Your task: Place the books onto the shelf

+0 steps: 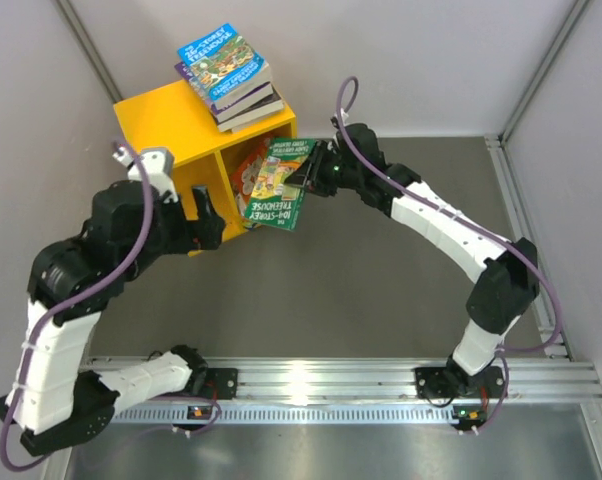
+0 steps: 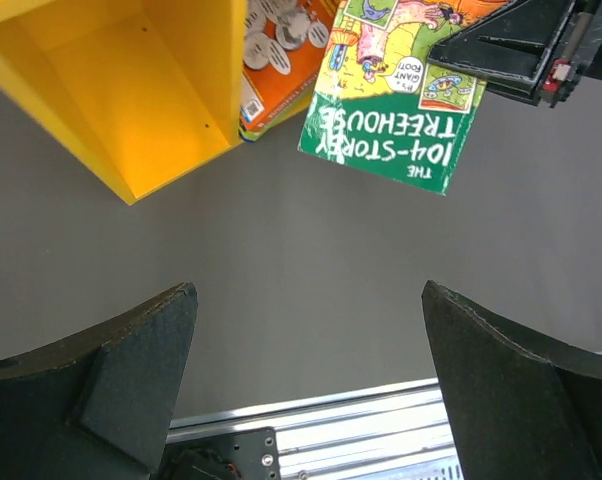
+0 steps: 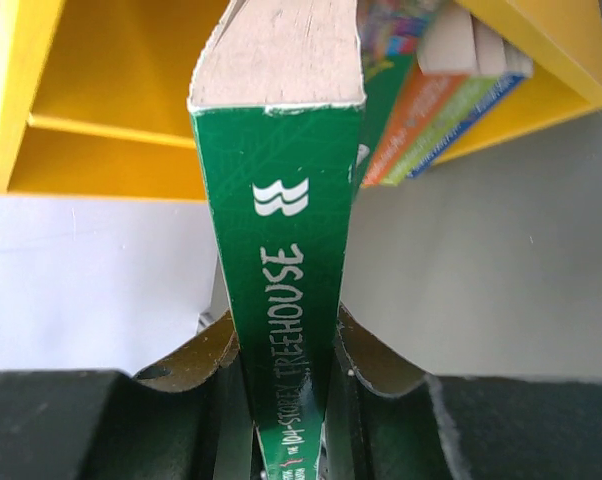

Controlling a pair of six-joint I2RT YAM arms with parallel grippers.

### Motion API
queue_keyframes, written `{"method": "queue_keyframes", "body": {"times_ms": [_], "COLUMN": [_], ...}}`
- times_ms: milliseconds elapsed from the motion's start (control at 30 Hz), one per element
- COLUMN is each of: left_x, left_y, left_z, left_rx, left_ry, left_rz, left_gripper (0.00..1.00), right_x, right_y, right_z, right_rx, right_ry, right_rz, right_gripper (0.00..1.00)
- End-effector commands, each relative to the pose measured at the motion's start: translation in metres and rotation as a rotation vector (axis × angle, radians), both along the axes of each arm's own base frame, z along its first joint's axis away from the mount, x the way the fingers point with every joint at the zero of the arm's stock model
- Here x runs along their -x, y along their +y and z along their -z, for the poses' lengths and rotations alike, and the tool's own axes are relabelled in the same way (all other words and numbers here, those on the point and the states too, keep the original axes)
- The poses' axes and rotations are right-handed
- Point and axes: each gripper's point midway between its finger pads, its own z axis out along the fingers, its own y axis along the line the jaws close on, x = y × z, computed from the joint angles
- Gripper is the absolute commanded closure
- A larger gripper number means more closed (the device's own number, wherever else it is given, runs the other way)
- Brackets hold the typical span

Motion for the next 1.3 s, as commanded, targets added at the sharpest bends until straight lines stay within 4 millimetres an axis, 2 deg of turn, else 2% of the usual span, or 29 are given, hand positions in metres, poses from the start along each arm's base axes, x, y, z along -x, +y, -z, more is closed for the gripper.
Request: {"method": "queue_keyframes", "body": {"times_ms": [0, 33, 233, 400, 433, 467, 533, 567, 667, 733, 767, 833, 867, 1000, 1067, 1100, 1267], "left_x": [0.024, 0.028, 0.043, 0.045, 0.045, 0.046, 0.047, 0.047, 0.048, 0.049, 0.05, 0.051, 0.052, 0.053, 0.053, 0.052, 0.049], "left_y": [0.034, 0.037, 0.057, 0.06, 0.06, 0.061, 0.06, 0.06, 0.06, 0.061, 0.062, 0.064, 0.065, 0.067, 0.067, 0.066, 0.063], "left_z": [0.014, 0.014, 0.018, 0.026, 0.028, 0.028, 0.03, 0.03, 0.033, 0.036, 0.035, 0.037, 0.037, 0.038, 0.04, 0.04, 0.048], "left_rx": [-0.052, -0.05, -0.055, -0.053, -0.055, -0.051, -0.044, -0.04, -0.041, -0.048, -0.044, -0.049, -0.05, -0.051, -0.054, -0.052, -0.071], "left_ry": [0.045, 0.042, 0.023, 0.018, 0.019, 0.015, 0.01, 0.01, 0.007, 0.007, -0.003, -0.008, -0.011, -0.021, -0.023, -0.025, -0.015], "left_rz": [-0.089, -0.097, -0.139, -0.144, -0.148, -0.148, -0.144, -0.14, -0.134, -0.131, -0.129, -0.132, -0.132, -0.133, -0.129, -0.128, -0.111], "left_gripper": [0.01, 0.01, 0.01, 0.01, 0.01, 0.01, 0.01, 0.01, 0.01, 0.01, 0.01, 0.01, 0.01, 0.01, 0.01, 0.01, 0.01], "right_x": [-0.007, -0.01, -0.023, -0.039, -0.04, -0.044, -0.049, -0.053, -0.058, -0.067, -0.069, -0.077, -0.079, -0.088, -0.092, -0.093, -0.094], "right_y": [0.019, 0.021, 0.033, 0.035, 0.038, 0.04, 0.042, 0.044, 0.052, 0.047, 0.051, 0.044, 0.044, 0.025, 0.021, 0.02, 0.003], "right_z": [-0.08, -0.087, -0.093, -0.08, -0.071, -0.078, -0.065, -0.07, -0.065, -0.072, -0.066, -0.069, -0.063, -0.07, -0.066, -0.071, -0.06], "right_rx": [-0.138, -0.15, -0.182, -0.161, -0.163, -0.198, -0.189, -0.209, -0.181, -0.154, -0.134, -0.092, -0.065, -0.02, 0.006, 0.005, 0.078], "right_ry": [-0.176, -0.188, -0.224, -0.25, -0.24, -0.264, -0.252, -0.277, -0.3, -0.33, -0.33, -0.333, -0.326, -0.355, -0.357, -0.36, -0.332], "right_rz": [-0.026, -0.026, -0.009, 0.098, 0.111, 0.123, 0.173, 0.195, 0.276, 0.366, 0.383, 0.457, 0.476, 0.611, 0.642, 0.651, 0.74], "right_gripper": [1.0, 1.0, 1.0, 1.0, 1.0, 1.0, 1.0, 1.0, 1.0, 1.0, 1.0, 1.0, 1.0, 1.0, 1.0, 1.0, 1.0]}}
